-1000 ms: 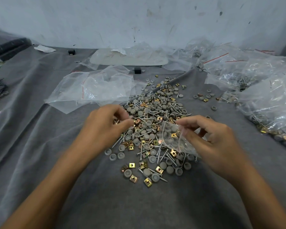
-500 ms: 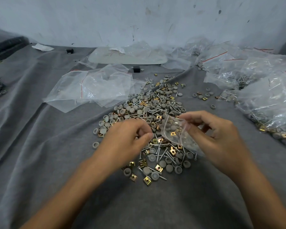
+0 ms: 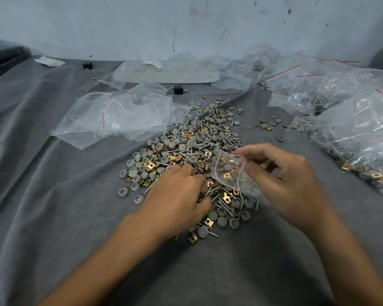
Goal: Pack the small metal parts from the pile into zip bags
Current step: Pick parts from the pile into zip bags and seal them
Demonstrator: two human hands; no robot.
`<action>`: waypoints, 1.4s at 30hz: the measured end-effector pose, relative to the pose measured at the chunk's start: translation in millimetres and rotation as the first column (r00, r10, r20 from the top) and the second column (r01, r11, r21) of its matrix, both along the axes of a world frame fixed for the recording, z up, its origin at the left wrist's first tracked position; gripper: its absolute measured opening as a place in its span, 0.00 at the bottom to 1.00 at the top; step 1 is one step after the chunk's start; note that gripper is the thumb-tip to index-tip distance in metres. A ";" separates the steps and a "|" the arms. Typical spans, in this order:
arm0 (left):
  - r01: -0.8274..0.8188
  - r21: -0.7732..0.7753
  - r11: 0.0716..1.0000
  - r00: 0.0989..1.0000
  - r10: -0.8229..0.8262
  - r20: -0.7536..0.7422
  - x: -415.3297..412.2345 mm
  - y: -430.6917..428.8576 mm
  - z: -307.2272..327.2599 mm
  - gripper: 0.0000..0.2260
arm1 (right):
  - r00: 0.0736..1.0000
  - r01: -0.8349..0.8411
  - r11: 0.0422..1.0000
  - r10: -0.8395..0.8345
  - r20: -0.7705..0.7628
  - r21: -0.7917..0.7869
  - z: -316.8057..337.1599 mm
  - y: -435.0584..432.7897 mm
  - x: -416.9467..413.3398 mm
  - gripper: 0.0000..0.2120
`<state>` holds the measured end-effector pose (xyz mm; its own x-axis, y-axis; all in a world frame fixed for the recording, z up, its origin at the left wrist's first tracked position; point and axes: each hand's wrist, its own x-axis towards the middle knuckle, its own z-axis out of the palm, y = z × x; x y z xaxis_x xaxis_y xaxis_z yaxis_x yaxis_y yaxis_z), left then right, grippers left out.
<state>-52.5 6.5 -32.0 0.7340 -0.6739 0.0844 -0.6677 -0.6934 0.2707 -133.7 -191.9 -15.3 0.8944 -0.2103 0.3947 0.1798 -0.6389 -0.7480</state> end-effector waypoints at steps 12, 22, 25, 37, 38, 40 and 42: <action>-0.029 0.314 0.949 0.992 -0.010 0.122 -1.1 3.5 14.5 0.12 | 1.000 -0.006 1.000 0.006 -0.003 -0.009 0.9 1.3 -1.1 0.11; -0.088 -0.040 0.995 0.996 0.089 0.032 16.2 20.5 13.3 0.10 | 1.000 -0.017 1.000 0.017 -0.002 -0.025 -0.2 2.0 -0.4 0.11; -0.111 -0.139 0.984 0.994 0.108 -0.028 22.8 29.4 19.4 0.11 | 1.000 -0.017 0.999 0.016 -0.007 -0.029 -0.9 3.1 0.2 0.11; -0.095 -0.565 0.819 0.857 -0.221 -0.465 14.6 24.3 22.1 0.06 | 0.998 -0.056 0.998 0.055 -0.033 -0.033 -4.6 8.3 1.7 0.13; -0.064 -0.552 0.831 0.867 -0.227 -0.443 12.5 20.8 20.3 0.05 | 0.998 -0.058 0.998 0.057 -0.034 -0.035 -4.4 8.8 1.6 0.13; -0.037 -0.525 0.850 0.888 -0.213 -0.407 8.0 13.6 16.8 0.05 | 0.998 -0.060 0.997 0.059 -0.029 -0.038 -3.9 9.3 1.6 0.12; -0.052 -0.521 0.852 0.903 -0.183 -0.389 5.1 8.3 13.9 0.07 | 0.998 -0.060 0.997 0.059 -0.024 -0.039 -3.6 9.2 1.7 0.12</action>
